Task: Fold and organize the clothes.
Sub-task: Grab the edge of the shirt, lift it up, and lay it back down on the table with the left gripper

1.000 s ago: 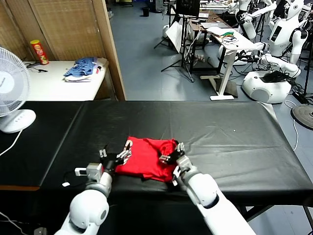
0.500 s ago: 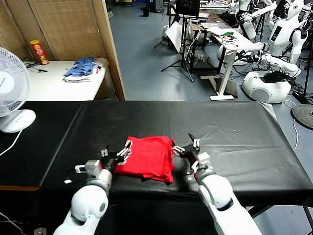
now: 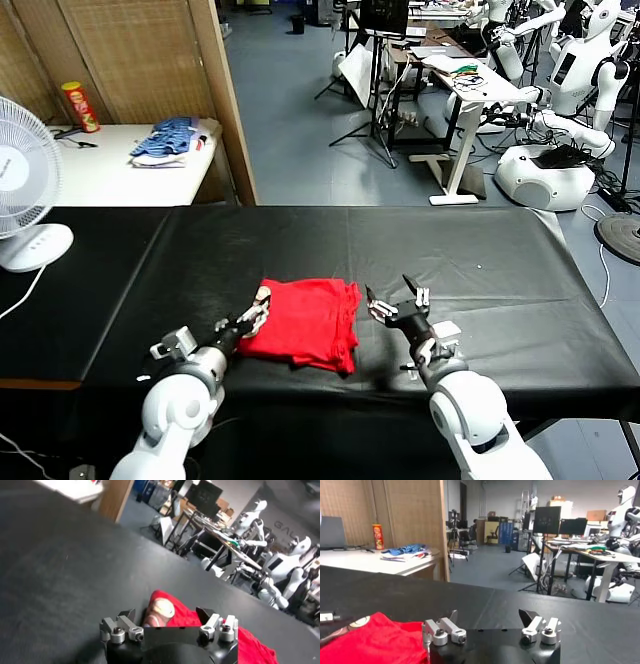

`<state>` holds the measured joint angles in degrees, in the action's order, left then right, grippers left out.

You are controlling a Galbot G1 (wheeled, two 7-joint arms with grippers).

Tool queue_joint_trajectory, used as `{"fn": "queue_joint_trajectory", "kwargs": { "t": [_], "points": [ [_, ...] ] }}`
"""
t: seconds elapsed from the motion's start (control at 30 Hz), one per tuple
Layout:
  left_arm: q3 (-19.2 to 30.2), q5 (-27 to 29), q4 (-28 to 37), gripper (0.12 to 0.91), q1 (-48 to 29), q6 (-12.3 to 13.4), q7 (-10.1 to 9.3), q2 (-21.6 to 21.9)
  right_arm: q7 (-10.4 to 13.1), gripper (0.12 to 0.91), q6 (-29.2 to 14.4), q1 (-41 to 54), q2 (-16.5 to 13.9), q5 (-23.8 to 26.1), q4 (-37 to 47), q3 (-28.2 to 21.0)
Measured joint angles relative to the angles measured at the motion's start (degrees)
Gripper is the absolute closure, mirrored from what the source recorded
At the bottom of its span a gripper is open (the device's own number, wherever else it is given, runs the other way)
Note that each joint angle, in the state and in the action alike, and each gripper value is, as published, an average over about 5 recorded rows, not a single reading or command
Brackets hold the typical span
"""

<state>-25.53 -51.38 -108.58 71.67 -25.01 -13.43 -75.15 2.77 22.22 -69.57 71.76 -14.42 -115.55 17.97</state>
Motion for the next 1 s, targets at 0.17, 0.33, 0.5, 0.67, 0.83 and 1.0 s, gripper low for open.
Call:
{"fn": "queue_joint_trajectory", "kwargs": {
  "t": [0.17,0.33,0.5,0.67,0.83,1.0],
  "points": [
    [-0.36,-2.50,0.79,0.341,0.23,-0.02,0.24,-0.15,-0.04,0.227,0.04,-0.25,0.25,0.09,-0.35,0.08],
    [-0.58,-5.45,1.33,0.605,0.16,-0.36,-0.21,-0.27,-0.16,0.227,0.05,-0.53,0.36,0.17,-0.71,0.42],
    [-0.53,-4.98,1.11,0.858,0.09,-0.58,-1.09,-0.36,-0.05,0.227,0.21,-1.01,0.41,0.48,-1.05,0.94],
    [0.32,4.49,-0.22,0.877,0.64,-1.03,-1.61,0.33,1.12,0.227,3.02,-2.22,1.22,4.15,-2.13,2.20],
    [0.18,21.98,-1.85,0.881,1.67,-1.20,-0.82,3.88,1.44,0.227,4.28,-4.46,1.94,6.29,-3.79,4.00],
    [-1.60,36.45,-2.17,0.881,3.07,1.04,0.67,9.28,1.44,0.227,4.48,-6.32,1.93,6.64,-4.81,5.33]
  ]
}}
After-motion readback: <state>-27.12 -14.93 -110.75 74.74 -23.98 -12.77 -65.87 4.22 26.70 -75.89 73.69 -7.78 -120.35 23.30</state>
